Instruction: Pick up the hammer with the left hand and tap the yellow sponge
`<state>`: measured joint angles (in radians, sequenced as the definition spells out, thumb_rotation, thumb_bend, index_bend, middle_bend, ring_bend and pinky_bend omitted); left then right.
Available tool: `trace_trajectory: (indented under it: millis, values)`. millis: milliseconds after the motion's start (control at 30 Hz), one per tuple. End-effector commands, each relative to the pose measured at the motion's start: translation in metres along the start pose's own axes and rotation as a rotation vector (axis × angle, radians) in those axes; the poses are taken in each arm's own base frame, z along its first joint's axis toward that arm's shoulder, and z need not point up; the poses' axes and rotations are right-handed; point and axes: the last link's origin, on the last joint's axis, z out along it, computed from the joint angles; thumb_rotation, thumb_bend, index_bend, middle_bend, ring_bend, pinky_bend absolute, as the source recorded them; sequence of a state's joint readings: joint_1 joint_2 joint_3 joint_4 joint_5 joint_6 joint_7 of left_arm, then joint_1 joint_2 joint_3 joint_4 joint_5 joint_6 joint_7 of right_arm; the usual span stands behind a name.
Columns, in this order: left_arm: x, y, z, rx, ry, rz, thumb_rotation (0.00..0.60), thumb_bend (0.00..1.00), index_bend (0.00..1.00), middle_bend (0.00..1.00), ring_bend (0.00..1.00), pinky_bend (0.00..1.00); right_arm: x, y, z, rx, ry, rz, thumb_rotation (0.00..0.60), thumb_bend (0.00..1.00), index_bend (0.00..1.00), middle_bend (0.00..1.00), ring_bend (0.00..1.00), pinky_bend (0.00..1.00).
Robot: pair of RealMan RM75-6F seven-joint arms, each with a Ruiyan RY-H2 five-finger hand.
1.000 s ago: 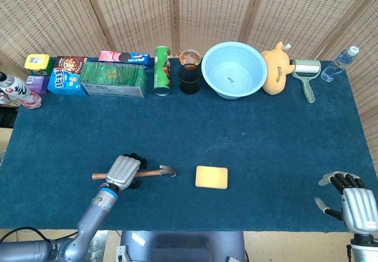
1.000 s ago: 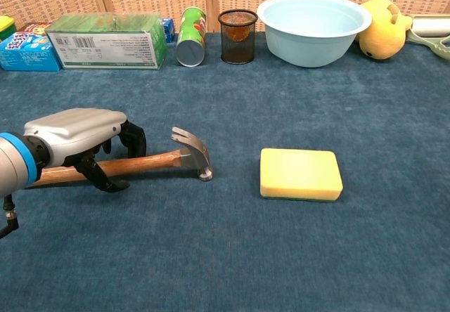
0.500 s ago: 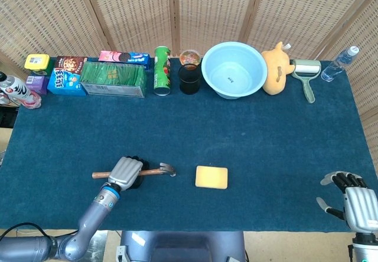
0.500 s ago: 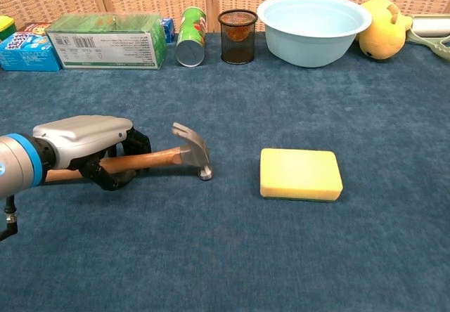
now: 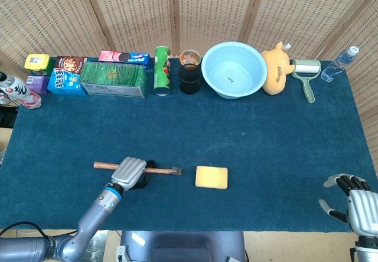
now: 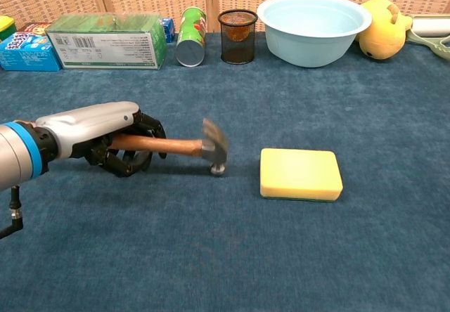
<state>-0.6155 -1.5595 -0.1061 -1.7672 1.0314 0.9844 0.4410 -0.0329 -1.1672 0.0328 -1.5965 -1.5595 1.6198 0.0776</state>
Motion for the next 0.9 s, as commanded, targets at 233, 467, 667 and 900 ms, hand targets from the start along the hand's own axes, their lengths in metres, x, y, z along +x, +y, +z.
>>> trace_trajectory:
  millis: [233, 467, 667, 900]
  values:
    - [0.018, 0.002, -0.015, -0.062, 0.064, -0.079, 0.600, 0.78, 0.40, 0.56, 0.60, 0.69, 0.000, -0.001, 0.002, 0.001, -0.002, 0.007, 0.600, 0.22, 0.46, 0.41, 0.33, 0.27]
    - [0.041, 0.011, -0.020, -0.113, 0.052, -0.064, 0.600, 0.79, 0.44, 0.60, 0.66, 0.74, 0.000, -0.005, 0.003, 0.003, 0.004, 0.005, 0.600, 0.22, 0.46, 0.41, 0.33, 0.27]
    - [0.057, 0.023, -0.012, -0.138, 0.034, -0.050, 0.600, 0.81, 0.46, 0.62, 0.71, 0.76, 0.000, -0.008, 0.001, -0.004, 0.011, 0.006, 0.600, 0.22, 0.46, 0.41, 0.33, 0.27]
    - [0.053, 0.043, 0.007, -0.171, -0.029, -0.015, 0.600, 0.82, 0.46, 0.62, 0.73, 0.77, 0.003, -0.003, -0.002, -0.023, 0.031, 0.008, 0.600, 0.22, 0.46, 0.41, 0.33, 0.27]
